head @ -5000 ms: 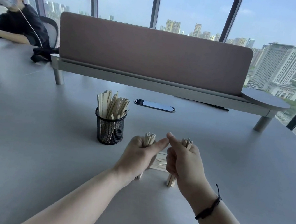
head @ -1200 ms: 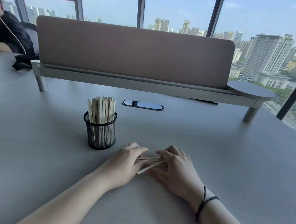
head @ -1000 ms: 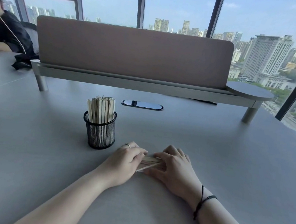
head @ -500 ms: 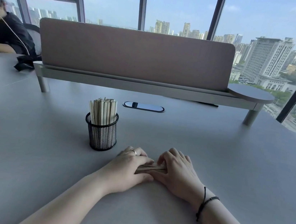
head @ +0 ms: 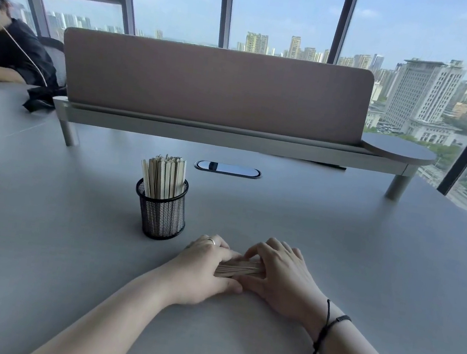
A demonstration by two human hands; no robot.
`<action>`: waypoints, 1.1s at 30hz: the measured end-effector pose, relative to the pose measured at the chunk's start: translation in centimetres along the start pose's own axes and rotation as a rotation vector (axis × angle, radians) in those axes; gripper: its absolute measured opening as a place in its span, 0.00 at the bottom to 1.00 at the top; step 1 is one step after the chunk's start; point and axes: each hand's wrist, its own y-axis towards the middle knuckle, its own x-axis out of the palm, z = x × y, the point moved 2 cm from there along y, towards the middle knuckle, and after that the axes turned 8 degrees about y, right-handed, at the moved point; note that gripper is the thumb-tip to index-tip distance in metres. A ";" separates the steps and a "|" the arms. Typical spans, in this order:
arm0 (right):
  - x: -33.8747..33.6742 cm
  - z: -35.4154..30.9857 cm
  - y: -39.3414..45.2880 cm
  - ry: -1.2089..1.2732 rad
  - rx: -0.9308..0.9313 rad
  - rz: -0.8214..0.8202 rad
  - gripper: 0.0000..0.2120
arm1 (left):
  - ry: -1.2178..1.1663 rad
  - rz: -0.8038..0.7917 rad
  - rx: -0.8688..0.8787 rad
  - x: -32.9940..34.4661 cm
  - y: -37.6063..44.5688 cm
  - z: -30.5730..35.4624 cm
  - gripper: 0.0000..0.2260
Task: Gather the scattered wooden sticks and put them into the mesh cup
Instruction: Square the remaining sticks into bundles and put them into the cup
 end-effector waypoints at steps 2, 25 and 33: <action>0.0 0.0 0.1 0.010 -0.001 -0.001 0.28 | -0.074 0.003 -0.024 -0.1 -0.2 -0.1 0.22; -1.0 0.5 -0.3 0.098 0.004 0.010 0.26 | 0.027 0.104 0.031 -1.3 -0.7 -1.5 0.18; -0.8 1.0 -0.1 0.149 0.054 0.073 0.13 | 0.017 0.216 0.111 -0.7 -0.3 -1.7 0.13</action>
